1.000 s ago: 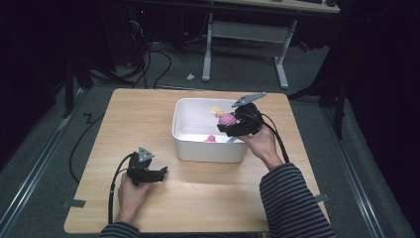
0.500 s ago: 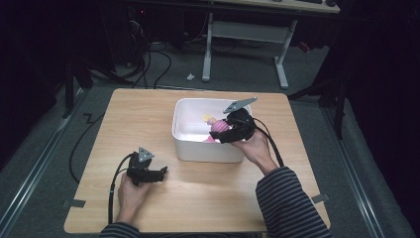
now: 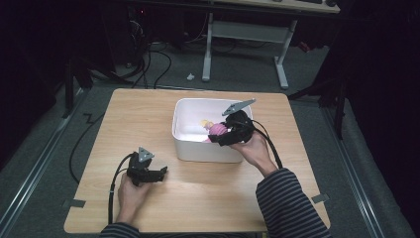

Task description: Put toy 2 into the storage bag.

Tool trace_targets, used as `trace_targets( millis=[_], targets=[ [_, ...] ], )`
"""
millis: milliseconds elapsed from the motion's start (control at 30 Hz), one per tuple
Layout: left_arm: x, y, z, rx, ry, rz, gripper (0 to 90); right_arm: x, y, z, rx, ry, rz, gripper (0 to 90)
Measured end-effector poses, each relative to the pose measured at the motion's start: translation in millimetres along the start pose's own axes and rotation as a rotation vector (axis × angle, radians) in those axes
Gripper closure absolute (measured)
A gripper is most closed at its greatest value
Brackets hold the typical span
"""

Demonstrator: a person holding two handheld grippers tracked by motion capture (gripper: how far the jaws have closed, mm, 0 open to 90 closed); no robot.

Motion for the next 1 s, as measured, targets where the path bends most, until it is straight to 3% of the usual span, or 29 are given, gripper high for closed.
trace_targets(
  millis=[367,633,1000],
  targets=[
    [0.0,0.0,0.0,0.0,0.0,0.0,15.3,1.6,-1.5,-2.2,-0.016,0.02,-0.019,28.1],
    [-0.1,0.1,0.0,0.001,0.002,0.001,15.4,2.8,-4.7,3.8,0.004,0.017,-0.023,25.9],
    [-0.1,0.1,0.0,0.001,0.002,0.001,15.3,9.9,-23.1,26.8,0.085,-0.046,-0.059,30.2]
  ],
)
Point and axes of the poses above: each handheld gripper's, and its own axes: z roughly backward along the jaws, y roughly out of its top, x roughly to its right, the point moved 5 cm from there along -z, roughly forward along the jaws, and after that the axes turned 13 degrees about -x, right-handed, at the moved point
